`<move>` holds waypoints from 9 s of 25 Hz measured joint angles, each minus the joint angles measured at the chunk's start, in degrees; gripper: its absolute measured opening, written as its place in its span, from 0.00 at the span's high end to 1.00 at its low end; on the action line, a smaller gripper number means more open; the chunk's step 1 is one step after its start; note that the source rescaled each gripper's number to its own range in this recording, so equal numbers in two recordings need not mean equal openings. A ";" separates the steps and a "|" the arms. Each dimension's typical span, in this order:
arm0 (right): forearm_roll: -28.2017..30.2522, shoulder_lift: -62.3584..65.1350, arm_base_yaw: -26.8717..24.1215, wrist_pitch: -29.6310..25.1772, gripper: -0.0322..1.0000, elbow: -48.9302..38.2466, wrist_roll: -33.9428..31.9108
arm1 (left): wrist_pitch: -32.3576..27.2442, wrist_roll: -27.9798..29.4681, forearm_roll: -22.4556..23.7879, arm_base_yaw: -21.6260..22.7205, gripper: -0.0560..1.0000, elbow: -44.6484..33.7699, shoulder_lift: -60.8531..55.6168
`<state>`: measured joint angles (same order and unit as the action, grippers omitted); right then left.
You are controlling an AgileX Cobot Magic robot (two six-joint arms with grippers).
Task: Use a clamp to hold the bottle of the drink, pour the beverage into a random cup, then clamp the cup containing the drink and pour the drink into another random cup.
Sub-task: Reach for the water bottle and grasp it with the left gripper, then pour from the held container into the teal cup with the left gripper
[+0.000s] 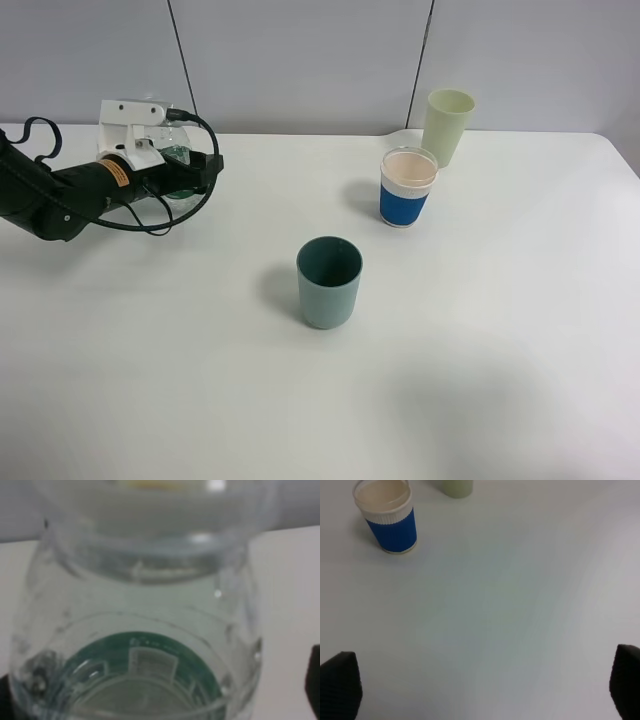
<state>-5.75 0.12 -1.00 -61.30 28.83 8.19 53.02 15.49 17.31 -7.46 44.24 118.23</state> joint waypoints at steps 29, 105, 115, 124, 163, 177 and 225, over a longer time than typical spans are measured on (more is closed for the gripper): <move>0.00 0.00 0.00 0.00 0.00 0.00 0.00 | -5.05 -23.63 -26.50 -12.03 0.90 -9.27 -13.58; 0.00 0.00 0.00 0.00 0.00 0.00 -0.05 | 3.82 -148.49 -103.28 -53.90 0.90 -2.08 -17.03; 0.00 0.00 0.00 0.00 0.00 0.00 -0.05 | 5.03 -150.28 -102.25 -53.90 0.90 -2.08 -17.03; 0.00 0.00 0.00 0.00 0.00 0.00 -0.05 | 6.34 -153.54 -100.03 -53.90 0.90 -2.08 -17.03; 0.00 0.00 0.00 0.00 0.00 0.00 -0.01 | 10.68 -155.73 -97.70 -53.90 0.90 -2.08 -17.03; 0.00 0.00 0.00 0.00 0.00 0.00 -0.01 | 11.17 -158.63 -97.65 -53.90 0.90 -2.08 -17.03; 0.00 0.00 0.00 0.00 0.00 0.00 -0.01 | 12.66 -165.85 -94.51 -53.15 0.90 -2.08 -17.03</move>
<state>-5.75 0.12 -1.00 -61.30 28.83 8.18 65.68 -150.36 -77.20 -60.61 42.16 101.20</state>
